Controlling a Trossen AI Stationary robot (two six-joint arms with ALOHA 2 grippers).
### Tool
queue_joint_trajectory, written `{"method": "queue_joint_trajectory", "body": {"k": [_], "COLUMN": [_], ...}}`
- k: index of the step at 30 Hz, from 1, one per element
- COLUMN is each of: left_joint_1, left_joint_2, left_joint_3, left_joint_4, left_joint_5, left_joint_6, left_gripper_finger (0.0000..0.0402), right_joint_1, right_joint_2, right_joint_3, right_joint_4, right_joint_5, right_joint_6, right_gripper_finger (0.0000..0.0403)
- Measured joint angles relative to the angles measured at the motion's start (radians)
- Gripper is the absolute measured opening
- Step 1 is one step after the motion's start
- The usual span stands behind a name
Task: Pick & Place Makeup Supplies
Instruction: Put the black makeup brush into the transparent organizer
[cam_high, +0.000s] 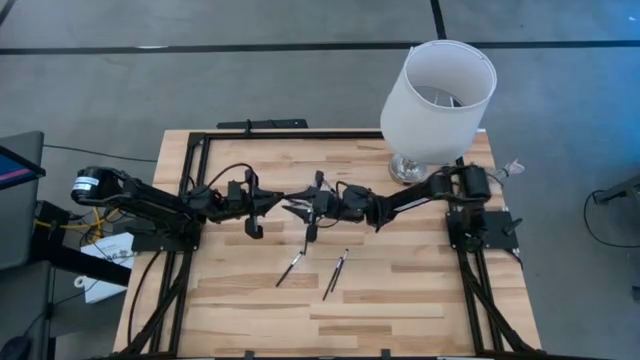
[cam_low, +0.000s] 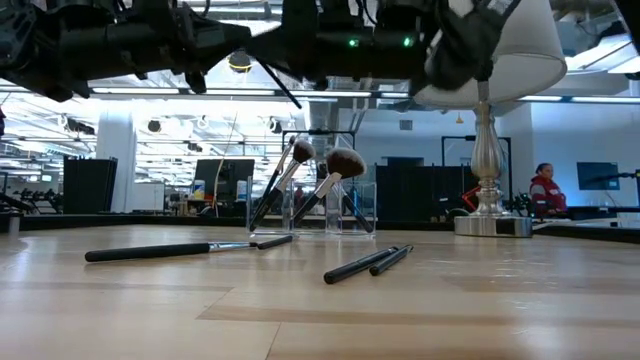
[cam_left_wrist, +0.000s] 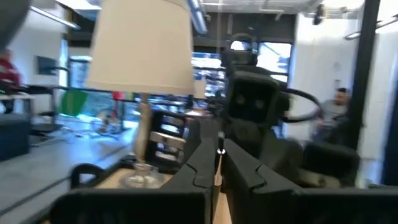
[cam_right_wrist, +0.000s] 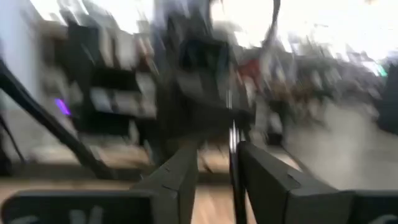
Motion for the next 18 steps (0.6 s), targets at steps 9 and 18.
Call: {"method": "queue_joint_trajectory", "body": {"k": [9, 18], "left_joint_1": [0.027, 0.13], "left_joint_2": [-0.001, 0.001], "left_joint_3": [0.002, 0.046], "left_joint_4": [-0.164, -0.242], "left_joint_5": [-0.1, -0.005], "left_joint_6": [0.011, -0.052], "left_gripper_finger": [0.0012, 0.0012], "right_joint_1": [0.087, 0.183], "right_joint_2": [-0.321, -0.407], "right_joint_3": [0.0, 0.0], "right_joint_4": [-0.683, -0.813], "right_joint_5": [0.258, 0.258], "right_joint_6": [0.096, 0.223], "right_gripper_finger": [0.0167, 0.0169]}}
